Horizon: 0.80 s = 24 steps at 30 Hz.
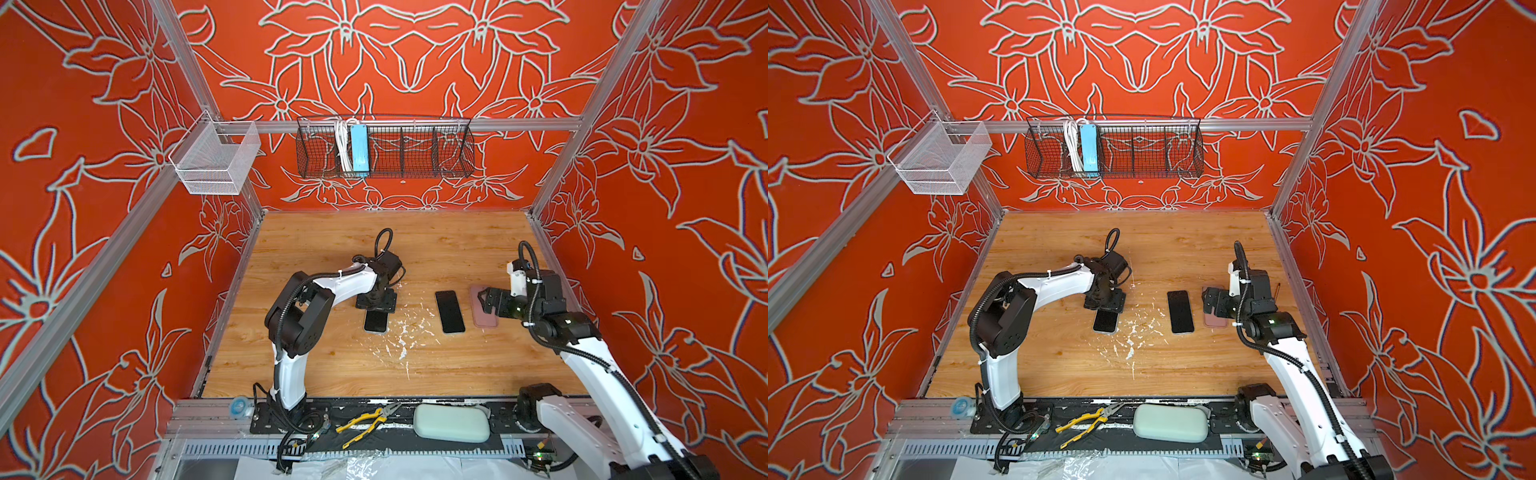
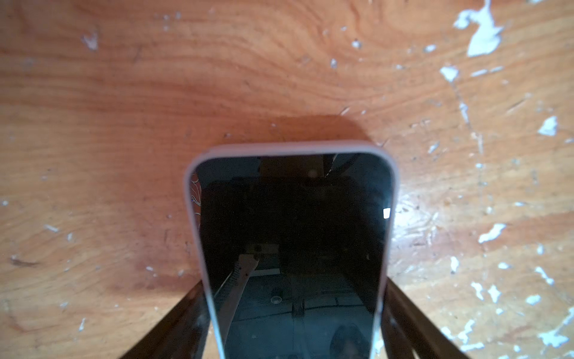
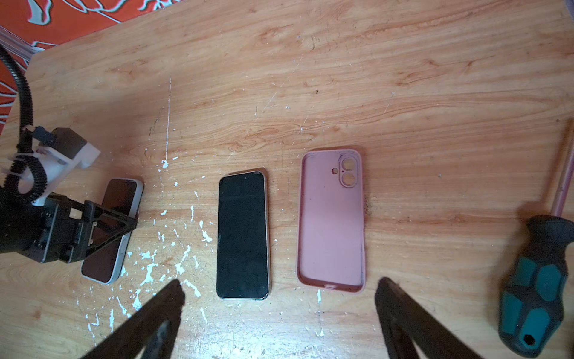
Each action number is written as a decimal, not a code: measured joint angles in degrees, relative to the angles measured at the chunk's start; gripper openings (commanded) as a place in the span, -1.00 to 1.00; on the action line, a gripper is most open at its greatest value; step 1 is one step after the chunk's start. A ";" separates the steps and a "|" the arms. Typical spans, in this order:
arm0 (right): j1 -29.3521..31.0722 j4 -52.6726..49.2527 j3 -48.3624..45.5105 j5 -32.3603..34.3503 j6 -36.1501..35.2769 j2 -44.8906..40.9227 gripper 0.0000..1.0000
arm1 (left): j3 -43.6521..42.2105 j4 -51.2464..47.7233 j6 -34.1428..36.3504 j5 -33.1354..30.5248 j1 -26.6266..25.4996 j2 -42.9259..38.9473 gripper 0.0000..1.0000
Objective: Take the phone out of the phone case
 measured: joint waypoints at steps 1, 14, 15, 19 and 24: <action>0.00 -0.04 0.00 0.00 0.00 0.02 0.96 | -0.22 0.24 -0.04 0.00 -0.02 -0.15 0.61; 0.00 0.07 0.00 -0.83 -0.09 3.98 0.95 | -0.48 0.83 -1.84 -1.57 -1.29 -0.13 0.67; 0.00 0.09 0.00 -0.98 -0.09 4.31 0.96 | -0.44 0.85 -2.03 -1.64 -1.42 -0.11 0.67; 0.00 0.48 0.07 -1.55 -0.09 5.14 0.96 | -0.39 1.01 -2.82 -1.84 -2.03 -0.07 0.67; 0.00 0.74 0.07 -2.49 -0.09 5.46 0.95 | 0.07 0.72 -3.28 -1.79 -3.02 0.13 0.66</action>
